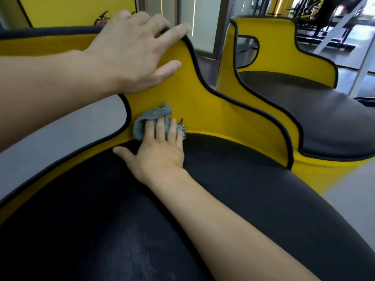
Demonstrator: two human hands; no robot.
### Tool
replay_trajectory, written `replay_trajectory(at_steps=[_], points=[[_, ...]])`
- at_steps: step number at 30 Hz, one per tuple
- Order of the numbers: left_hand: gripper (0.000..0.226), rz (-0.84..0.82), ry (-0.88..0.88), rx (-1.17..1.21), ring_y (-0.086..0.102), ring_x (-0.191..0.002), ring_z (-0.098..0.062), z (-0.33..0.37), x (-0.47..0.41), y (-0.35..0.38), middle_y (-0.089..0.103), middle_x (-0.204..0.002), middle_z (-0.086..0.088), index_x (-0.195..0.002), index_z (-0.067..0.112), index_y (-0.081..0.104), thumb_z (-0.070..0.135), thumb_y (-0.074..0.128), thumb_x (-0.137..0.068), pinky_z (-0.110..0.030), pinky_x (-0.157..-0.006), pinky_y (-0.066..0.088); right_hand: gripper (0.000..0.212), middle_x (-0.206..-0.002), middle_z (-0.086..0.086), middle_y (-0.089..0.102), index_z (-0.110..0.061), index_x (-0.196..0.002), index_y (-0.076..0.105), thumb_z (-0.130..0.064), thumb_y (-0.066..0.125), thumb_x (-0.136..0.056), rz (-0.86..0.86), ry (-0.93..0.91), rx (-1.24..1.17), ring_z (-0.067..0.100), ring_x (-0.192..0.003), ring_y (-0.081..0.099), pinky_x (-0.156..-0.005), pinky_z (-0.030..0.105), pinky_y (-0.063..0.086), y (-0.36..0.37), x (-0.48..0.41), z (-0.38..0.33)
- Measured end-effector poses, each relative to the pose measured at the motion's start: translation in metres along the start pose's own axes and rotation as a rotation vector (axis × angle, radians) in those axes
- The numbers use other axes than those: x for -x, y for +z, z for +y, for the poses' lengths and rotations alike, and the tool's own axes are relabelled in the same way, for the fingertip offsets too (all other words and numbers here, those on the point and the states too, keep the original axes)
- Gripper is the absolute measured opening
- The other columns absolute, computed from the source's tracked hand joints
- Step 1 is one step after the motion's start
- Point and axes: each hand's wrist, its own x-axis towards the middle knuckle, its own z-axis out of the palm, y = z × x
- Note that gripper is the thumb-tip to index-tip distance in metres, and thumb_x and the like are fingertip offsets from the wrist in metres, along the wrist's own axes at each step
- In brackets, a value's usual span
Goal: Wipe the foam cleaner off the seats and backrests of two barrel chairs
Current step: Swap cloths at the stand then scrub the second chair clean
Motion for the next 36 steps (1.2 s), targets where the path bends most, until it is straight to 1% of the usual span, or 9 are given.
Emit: replay_trajectory(at_steps=[3, 5, 10, 14, 19, 24, 31, 33, 36], points=[[0.07, -0.001, 0.001, -0.016, 0.049, -0.123, -0.046, 0.002, -0.001, 0.001, 0.047, -0.141, -0.026, -0.16, 0.019, 0.018, 0.061, 0.016, -0.104, -0.056, -0.094, 0.043, 0.097, -0.166, 0.003, -0.021, -0.018, -0.159, -0.013, -0.081, 0.019, -0.092, 0.013, 0.076, 0.085, 0.036, -0.147, -0.031, -0.121, 0.055, -0.01, -0.012, 0.002, 0.046], [0.069, -0.001, -0.015, -0.012, 0.047, -0.127, -0.045, 0.003, -0.002, 0.0, 0.047, -0.142, -0.025, -0.16, 0.02, 0.018, 0.06, 0.019, -0.104, -0.056, -0.098, 0.041, 0.096, -0.167, 0.001, -0.017, -0.02, -0.16, -0.009, -0.082, 0.012, -0.091, 0.039, 0.102, 0.18, 0.035, -0.148, -0.03, -0.121, 0.058, -0.008, -0.022, 0.01, 0.072], [0.072, 0.002, -0.023, -0.035, 0.047, -0.127, -0.046, 0.002, 0.0, 0.002, 0.047, -0.141, -0.027, -0.16, 0.02, 0.018, 0.063, 0.014, -0.102, -0.055, -0.098, 0.041, 0.096, -0.169, 0.009, 0.002, -0.012, -0.16, 0.011, -0.079, 0.006, -0.092, 0.192, 0.075, 0.489, 0.03, -0.152, -0.02, -0.121, 0.059, -0.003, -0.042, 0.035, 0.116], [0.07, -0.015, -0.042, -0.011, 0.046, -0.126, -0.048, 0.004, -0.001, 0.001, 0.045, -0.142, -0.029, -0.16, 0.019, 0.019, 0.059, 0.024, -0.102, -0.057, -0.098, 0.039, 0.095, -0.167, 0.017, 0.007, -0.005, -0.158, 0.018, -0.075, 0.007, -0.094, 0.208, 0.026, 0.532, 0.031, -0.153, -0.016, -0.122, 0.056, -0.001, -0.045, 0.038, 0.118], [0.067, 0.011, -0.049, -0.013, 0.048, -0.125, -0.047, 0.006, -0.001, -0.001, 0.047, -0.141, -0.028, -0.158, 0.019, 0.022, 0.059, 0.021, -0.105, -0.055, -0.098, 0.038, 0.097, -0.166, 0.023, -0.005, -0.006, -0.16, 0.007, -0.077, 0.011, -0.094, 0.217, -0.083, 0.472, 0.035, -0.151, -0.022, -0.122, 0.055, -0.003, -0.033, 0.01, 0.078], [0.073, 0.019, -0.061, 0.0, 0.048, -0.124, -0.048, 0.007, 0.0, -0.002, 0.047, -0.141, -0.029, -0.157, 0.018, 0.024, 0.062, 0.02, -0.099, -0.054, -0.097, 0.037, 0.092, -0.167, 0.018, -0.01, -0.008, -0.161, 0.003, -0.074, 0.012, -0.096, 0.226, -0.131, 0.465, 0.033, -0.149, -0.028, -0.121, 0.056, -0.005, -0.023, -0.001, 0.057], [0.076, -0.05, -0.053, -0.011, 0.048, -0.124, -0.048, 0.005, 0.0, -0.006, 0.046, -0.141, -0.029, -0.16, 0.019, 0.02, 0.064, 0.015, -0.098, -0.055, -0.097, 0.039, 0.067, -0.167, 0.011, -0.012, -0.013, -0.16, -0.001, -0.051, 0.009, -0.105, 0.207, -0.249, 1.044, 0.039, -0.147, -0.031, -0.116, 0.065, -0.012, -0.063, 0.008, 0.12], [0.076, -0.07, -0.057, -0.012, 0.047, -0.124, -0.048, 0.006, 0.0, -0.007, 0.046, -0.141, -0.029, -0.16, 0.019, 0.019, 0.064, 0.014, -0.099, -0.056, -0.098, 0.039, 0.067, -0.166, 0.011, -0.016, -0.015, -0.159, -0.006, -0.051, 0.007, -0.104, 0.191, -0.278, 1.155, 0.041, -0.145, -0.034, -0.115, 0.067, -0.014, -0.079, 0.016, 0.141], [0.077, -0.065, -0.048, 0.001, 0.046, -0.127, -0.048, 0.004, 0.001, -0.005, 0.045, -0.141, -0.028, -0.161, 0.019, 0.018, 0.065, 0.013, -0.099, -0.056, -0.101, 0.037, 0.073, -0.165, 0.006, -0.022, -0.019, -0.157, -0.014, -0.061, 0.003, -0.1, 0.178, -0.274, 1.231, 0.041, -0.142, -0.038, -0.113, 0.069, -0.017, -0.1, 0.034, 0.167]])
